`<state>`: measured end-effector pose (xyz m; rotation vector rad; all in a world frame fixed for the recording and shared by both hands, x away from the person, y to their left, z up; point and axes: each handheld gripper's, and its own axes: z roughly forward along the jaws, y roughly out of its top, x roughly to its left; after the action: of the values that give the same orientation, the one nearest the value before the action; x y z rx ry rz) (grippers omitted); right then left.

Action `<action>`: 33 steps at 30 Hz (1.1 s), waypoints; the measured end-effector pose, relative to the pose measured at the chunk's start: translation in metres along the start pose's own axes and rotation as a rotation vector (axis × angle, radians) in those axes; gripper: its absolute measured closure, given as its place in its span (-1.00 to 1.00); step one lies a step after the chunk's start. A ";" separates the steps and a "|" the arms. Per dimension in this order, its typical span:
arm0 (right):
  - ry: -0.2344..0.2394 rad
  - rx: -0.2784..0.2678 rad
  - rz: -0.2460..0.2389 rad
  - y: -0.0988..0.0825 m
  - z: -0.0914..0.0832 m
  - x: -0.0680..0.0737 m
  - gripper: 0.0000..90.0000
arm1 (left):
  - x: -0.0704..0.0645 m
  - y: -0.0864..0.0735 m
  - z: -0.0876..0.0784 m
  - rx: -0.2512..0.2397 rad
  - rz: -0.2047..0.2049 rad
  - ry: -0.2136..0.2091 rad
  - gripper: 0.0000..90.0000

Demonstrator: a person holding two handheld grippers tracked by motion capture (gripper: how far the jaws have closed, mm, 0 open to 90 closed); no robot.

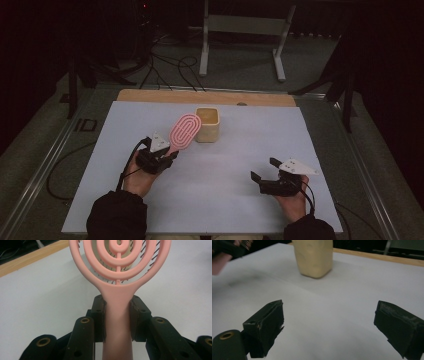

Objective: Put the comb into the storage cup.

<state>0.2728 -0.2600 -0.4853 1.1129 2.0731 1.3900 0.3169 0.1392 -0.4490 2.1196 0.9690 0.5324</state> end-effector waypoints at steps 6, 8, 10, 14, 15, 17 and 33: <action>0.047 -0.002 0.014 0.018 0.009 0.006 -0.81 | -0.009 0.006 0.000 -0.012 0.021 -0.009 0.55; 0.061 -0.003 0.008 0.023 0.013 0.010 -0.81 | -0.011 0.008 0.001 -0.017 0.031 -0.011 0.55; 0.078 -0.009 0.002 0.029 0.017 0.014 -0.81 | -0.013 0.009 0.001 -0.020 0.037 -0.015 0.55; 0.106 -0.016 -0.005 0.042 0.025 0.021 -0.81 | -0.018 0.011 0.004 -0.028 0.047 -0.020 0.55; 0.111 -0.017 -0.010 0.045 0.027 0.021 -0.81 | -0.020 0.011 0.004 -0.028 0.054 -0.020 0.55; 0.120 -0.019 -0.001 0.051 0.031 0.023 -0.81 | -0.022 0.012 0.006 -0.031 0.065 -0.022 0.55; 0.186 -0.013 0.032 0.082 0.053 0.030 -0.81 | -0.038 0.023 0.014 -0.065 0.102 -0.033 0.55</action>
<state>0.3231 -0.1904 -0.4310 1.0515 2.1779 1.5737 0.3122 0.0936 -0.4431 2.1209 0.8172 0.5698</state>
